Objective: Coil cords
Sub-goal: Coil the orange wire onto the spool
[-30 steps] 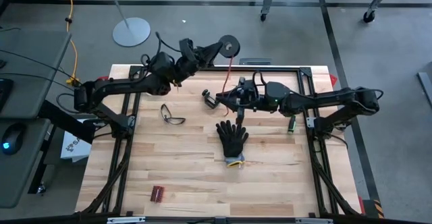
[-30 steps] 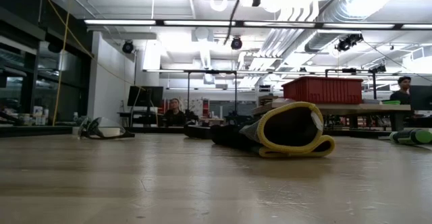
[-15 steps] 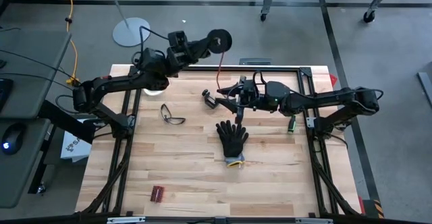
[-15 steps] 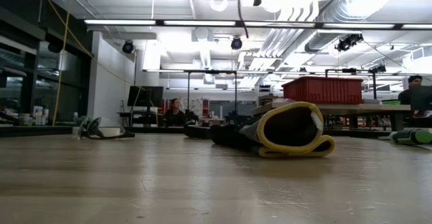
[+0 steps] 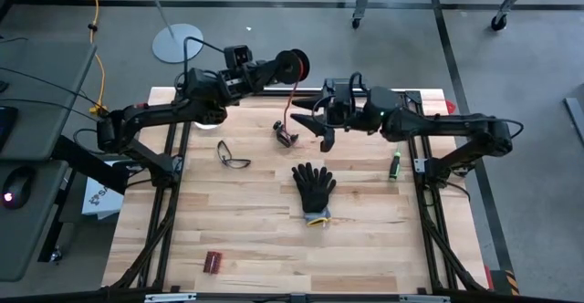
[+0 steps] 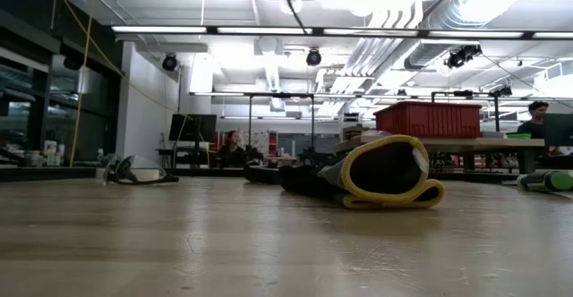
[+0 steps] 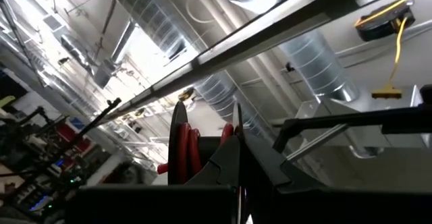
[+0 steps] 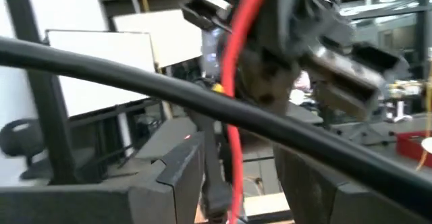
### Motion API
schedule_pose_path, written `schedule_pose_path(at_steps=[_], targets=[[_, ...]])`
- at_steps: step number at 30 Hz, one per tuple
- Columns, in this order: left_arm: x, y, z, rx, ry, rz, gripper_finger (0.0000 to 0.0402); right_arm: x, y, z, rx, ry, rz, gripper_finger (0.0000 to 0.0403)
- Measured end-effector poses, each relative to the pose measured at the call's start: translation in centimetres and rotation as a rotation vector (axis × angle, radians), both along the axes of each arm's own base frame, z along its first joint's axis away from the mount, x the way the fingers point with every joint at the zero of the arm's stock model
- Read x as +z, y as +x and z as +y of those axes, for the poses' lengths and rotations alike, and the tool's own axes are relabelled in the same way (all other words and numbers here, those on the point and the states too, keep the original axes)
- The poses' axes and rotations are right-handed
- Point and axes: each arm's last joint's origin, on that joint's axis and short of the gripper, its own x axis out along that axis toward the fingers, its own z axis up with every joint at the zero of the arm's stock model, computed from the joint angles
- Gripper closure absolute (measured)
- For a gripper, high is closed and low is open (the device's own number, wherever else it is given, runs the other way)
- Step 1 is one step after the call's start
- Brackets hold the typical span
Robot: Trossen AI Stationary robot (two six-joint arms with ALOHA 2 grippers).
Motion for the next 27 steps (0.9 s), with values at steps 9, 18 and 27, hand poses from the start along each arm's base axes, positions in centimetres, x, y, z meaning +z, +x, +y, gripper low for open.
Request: schedule_pose_path(at_steps=[9,18,27], targets=[[0.3,-0.3,0.0,0.033,-0.016,-0.051,0.0401,2.6,-0.4,0.1,-0.082,-0.091,0.085,0.0233],[0.4,-0.4,-0.1,0.035,-0.043,-0.072,0.0401,0.3,2.0,-0.2,-0.121,-0.093,0.123,0.0233],[0.5,-0.5,-0.1,0.036,-0.040,-0.077,0.0401,-0.4,2.6,-0.3,-0.115,-0.059,0.141,0.0233]])
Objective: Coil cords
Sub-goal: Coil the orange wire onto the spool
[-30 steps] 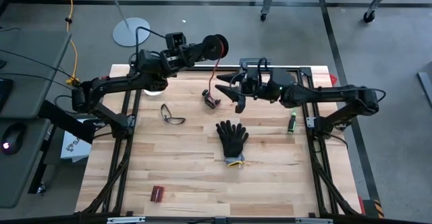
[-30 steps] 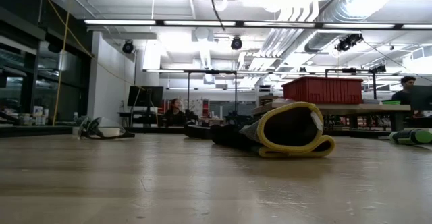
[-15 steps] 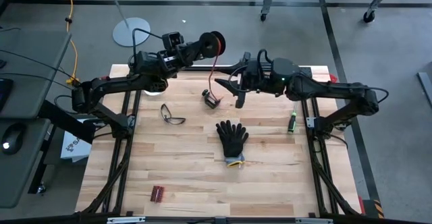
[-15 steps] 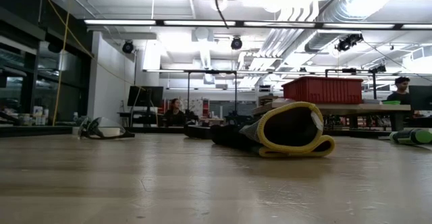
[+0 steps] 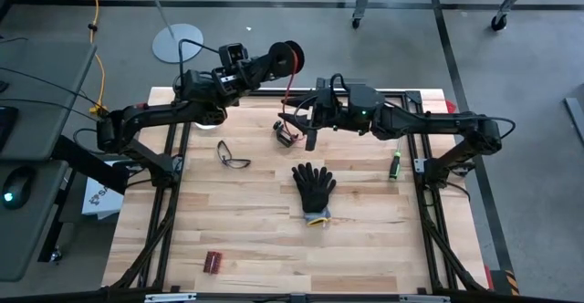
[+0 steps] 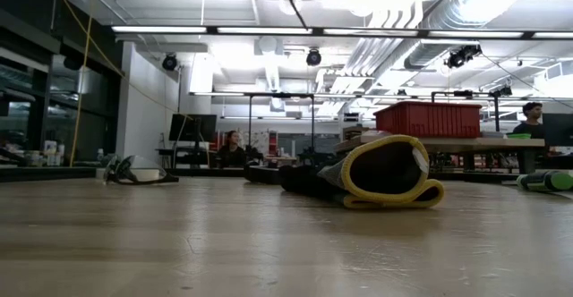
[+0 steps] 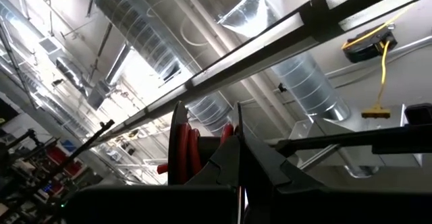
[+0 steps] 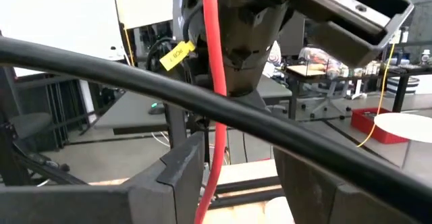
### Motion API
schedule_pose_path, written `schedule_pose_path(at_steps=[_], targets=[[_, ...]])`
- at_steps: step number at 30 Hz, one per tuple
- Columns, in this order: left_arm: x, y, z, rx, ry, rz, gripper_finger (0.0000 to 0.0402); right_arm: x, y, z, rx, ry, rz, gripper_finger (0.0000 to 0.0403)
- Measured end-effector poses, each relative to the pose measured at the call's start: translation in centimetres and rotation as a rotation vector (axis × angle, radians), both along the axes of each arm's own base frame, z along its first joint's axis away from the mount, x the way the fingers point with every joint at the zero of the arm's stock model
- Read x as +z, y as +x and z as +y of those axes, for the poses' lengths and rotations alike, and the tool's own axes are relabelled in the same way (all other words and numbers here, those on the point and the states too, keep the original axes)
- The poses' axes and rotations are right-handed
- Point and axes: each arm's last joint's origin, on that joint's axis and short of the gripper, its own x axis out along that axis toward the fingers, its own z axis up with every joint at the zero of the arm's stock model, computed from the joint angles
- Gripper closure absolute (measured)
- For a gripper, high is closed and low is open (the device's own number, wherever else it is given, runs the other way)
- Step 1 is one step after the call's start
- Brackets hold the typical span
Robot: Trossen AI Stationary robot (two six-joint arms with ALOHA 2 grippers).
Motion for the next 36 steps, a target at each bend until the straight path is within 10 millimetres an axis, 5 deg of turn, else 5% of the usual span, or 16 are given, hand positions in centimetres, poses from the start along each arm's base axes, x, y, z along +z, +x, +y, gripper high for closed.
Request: schedule_pose_path(at_steps=[25,31,36], targets=[[0.2,-0.3,0.1,0.059,0.001,-0.016,0.0401,-0.6,-0.2,0.9,0.035,0.073,0.083,0.0310],[0.2,-0.3,0.1,0.063,-0.008,-0.016,0.0401,-0.6,-0.2,1.3,0.067,0.077,0.082,0.0385],[0.2,-0.2,0.1,0.049,-0.021,-0.013,0.0401,-0.3,-0.2,1.4,0.050,0.084,0.049,0.0399]])
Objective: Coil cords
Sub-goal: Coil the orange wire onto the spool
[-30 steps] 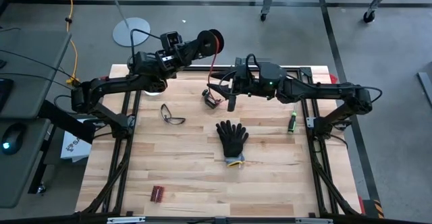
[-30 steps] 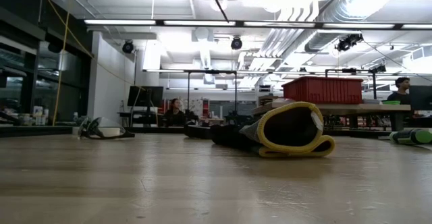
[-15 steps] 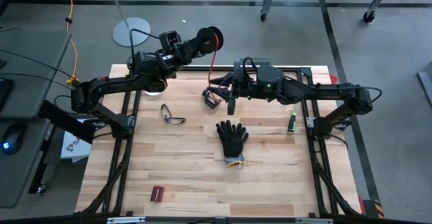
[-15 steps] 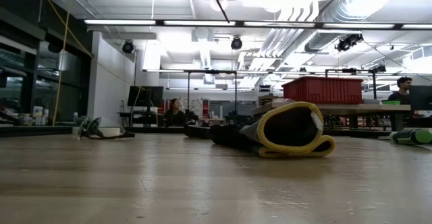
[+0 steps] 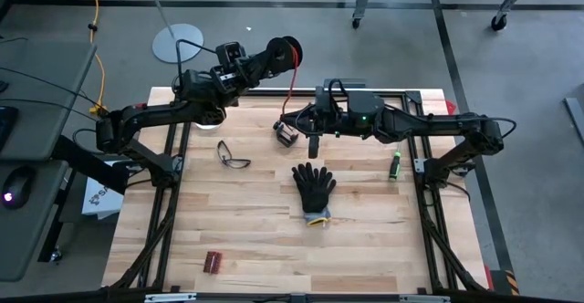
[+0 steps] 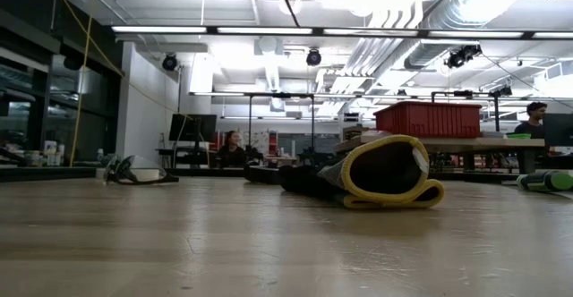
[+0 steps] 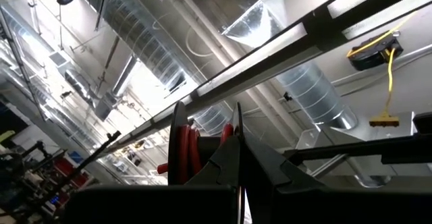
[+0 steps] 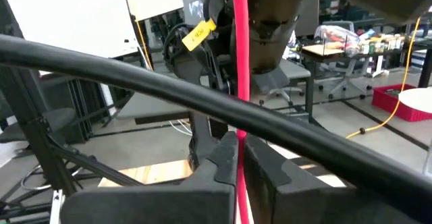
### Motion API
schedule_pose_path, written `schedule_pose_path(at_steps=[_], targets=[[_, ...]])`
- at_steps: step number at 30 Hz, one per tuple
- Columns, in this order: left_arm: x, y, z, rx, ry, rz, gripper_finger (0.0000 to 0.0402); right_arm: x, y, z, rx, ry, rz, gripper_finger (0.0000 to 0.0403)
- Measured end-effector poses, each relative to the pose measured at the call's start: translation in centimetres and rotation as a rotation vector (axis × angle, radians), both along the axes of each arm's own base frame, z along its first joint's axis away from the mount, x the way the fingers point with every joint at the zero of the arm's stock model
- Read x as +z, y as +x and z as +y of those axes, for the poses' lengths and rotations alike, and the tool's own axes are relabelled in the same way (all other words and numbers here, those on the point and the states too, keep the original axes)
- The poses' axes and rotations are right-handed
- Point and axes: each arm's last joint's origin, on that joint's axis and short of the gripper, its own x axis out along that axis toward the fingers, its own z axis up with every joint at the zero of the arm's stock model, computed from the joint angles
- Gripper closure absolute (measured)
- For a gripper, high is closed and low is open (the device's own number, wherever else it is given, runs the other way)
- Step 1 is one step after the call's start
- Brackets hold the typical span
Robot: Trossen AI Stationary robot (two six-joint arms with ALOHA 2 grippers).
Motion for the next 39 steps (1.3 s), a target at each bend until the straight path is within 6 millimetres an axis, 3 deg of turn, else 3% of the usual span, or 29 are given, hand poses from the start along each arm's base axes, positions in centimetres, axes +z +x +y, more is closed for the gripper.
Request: schedule_pose_path(at_steps=[8,17,33,39], targets=[[0.0,0.1,-0.3,-0.062,-0.039,-0.004,0.0401,0.0,0.0,0.1,-0.019,0.001,0.003,0.0401],[0.6,0.1,-3.1,-0.259,-0.138,0.070,0.0401,0.6,-0.1,-0.9,-0.060,-0.037,-0.057,0.0402],[0.2,-0.2,-3.9,-0.230,-0.197,0.323,0.0401,1.7,-0.1,0.9,0.017,-0.037,-0.126,0.0403],[0.1,-0.1,-3.9,-0.236,-0.233,0.329,0.0401,2.3,1.3,0.6,0.010,-0.075,-0.122,0.0403]])
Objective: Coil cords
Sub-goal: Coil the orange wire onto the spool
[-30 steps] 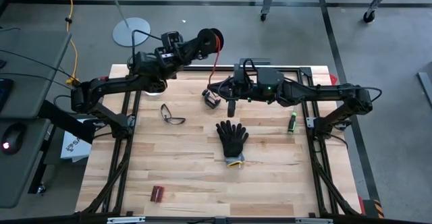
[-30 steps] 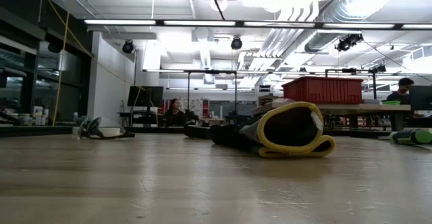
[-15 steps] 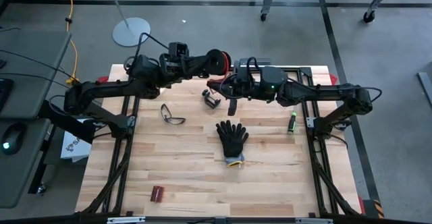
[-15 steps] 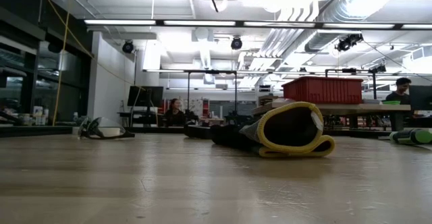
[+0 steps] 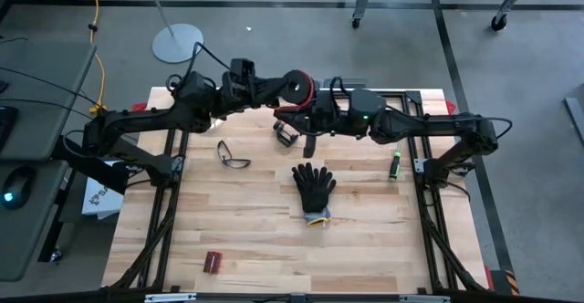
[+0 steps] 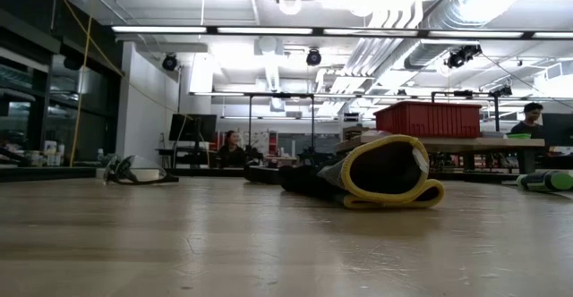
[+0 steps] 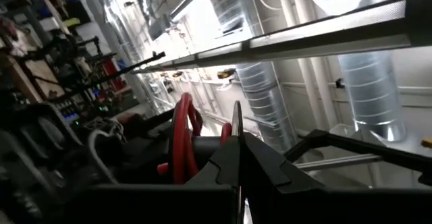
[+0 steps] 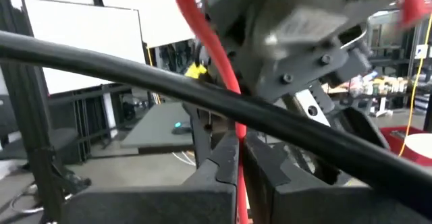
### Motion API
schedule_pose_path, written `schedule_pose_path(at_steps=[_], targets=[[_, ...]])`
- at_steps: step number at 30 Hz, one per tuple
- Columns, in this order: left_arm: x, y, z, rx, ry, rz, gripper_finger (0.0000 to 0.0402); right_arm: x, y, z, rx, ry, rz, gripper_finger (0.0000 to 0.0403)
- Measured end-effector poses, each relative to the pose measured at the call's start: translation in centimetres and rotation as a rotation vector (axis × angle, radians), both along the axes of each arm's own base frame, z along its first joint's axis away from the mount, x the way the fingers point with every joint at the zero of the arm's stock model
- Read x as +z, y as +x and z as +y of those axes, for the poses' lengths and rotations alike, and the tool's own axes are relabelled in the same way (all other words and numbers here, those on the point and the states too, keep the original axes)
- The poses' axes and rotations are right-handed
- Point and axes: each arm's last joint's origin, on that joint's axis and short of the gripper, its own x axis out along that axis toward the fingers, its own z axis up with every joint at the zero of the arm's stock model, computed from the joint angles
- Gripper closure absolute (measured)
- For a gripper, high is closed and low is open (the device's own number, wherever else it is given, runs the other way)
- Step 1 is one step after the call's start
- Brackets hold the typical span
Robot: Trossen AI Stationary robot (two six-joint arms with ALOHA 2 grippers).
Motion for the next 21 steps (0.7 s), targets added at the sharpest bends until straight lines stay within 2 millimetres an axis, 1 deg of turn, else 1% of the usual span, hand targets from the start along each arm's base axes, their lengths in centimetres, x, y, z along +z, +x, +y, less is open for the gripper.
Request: schedule_pose_path(at_steps=[4,9,12,15,18,21], targets=[[0.1,0.0,-0.4,-0.040,-0.034,-0.010,0.0401,0.0,0.9,-0.3,-0.019,-0.038,0.020,0.0403],[0.4,-0.3,-0.9,-0.104,-0.074,-0.012,0.0401,0.4,1.0,-0.9,-0.010,-0.049,0.011,0.0403],[0.8,-1.0,-1.3,-0.132,-0.090,0.005,0.0401,1.0,0.9,-1.3,0.023,-0.071,-0.001,0.0403],[1.1,-2.2,-1.7,-0.178,-0.102,0.083,0.0401,1.8,0.5,-1.8,0.005,-0.073,-0.009,0.0403],[1.2,-3.2,-2.1,-0.165,-0.116,0.144,0.0401,2.0,0.5,-1.8,0.019,-0.082,0.007,0.0403],[1.5,-3.8,-2.2,-0.140,-0.115,0.138,0.0401,2.1,0.5,-1.9,0.036,-0.084,0.009,0.0403]])
